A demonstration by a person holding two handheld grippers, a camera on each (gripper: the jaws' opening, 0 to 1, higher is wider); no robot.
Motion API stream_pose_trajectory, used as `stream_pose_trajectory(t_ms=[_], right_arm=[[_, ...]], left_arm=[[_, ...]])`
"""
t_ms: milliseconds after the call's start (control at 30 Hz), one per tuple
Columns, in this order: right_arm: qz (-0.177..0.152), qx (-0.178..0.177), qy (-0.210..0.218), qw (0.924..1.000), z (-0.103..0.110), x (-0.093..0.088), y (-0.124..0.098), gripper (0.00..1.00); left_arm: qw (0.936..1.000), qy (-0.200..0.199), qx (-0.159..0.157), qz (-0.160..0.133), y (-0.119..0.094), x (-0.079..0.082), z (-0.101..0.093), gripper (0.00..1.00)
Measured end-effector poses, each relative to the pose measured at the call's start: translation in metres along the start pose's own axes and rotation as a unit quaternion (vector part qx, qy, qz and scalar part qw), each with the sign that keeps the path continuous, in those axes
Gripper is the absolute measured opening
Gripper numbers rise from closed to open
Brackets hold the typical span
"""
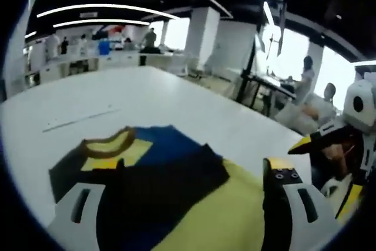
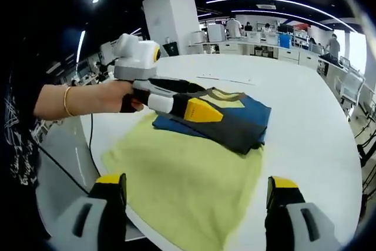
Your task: Fold the garment on the visible template until the final outline fits inside the template.
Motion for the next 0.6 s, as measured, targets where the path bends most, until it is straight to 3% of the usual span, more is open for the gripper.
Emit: stream_pose_trajectory(t_ms=[300,600], right_arm=[[0.004,0.000,-0.006,1.0000,0.000,0.005,0.003,1.00],[0.015,0.001,-0.023,0.9996,-0.001,0.005,0.003,1.00]], left_arm=[[0.9998,0.000,0.013,0.017,-0.037,-0.003,0.024,0.99],[0.9991,0.033,0.023,0.017,-0.077,0.000,0.038,0.99]])
Point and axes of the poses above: the point that each gripper's makers call its tool centre point, and the gripper's own axes: y roughly forward along the fingers, z roughly to its left, x roughly out of its top, the point moved 1 cm from there along -y, roughly backward along the fingers, and after that the axes turned 7 degrees about -y, right-handed, at the moved point
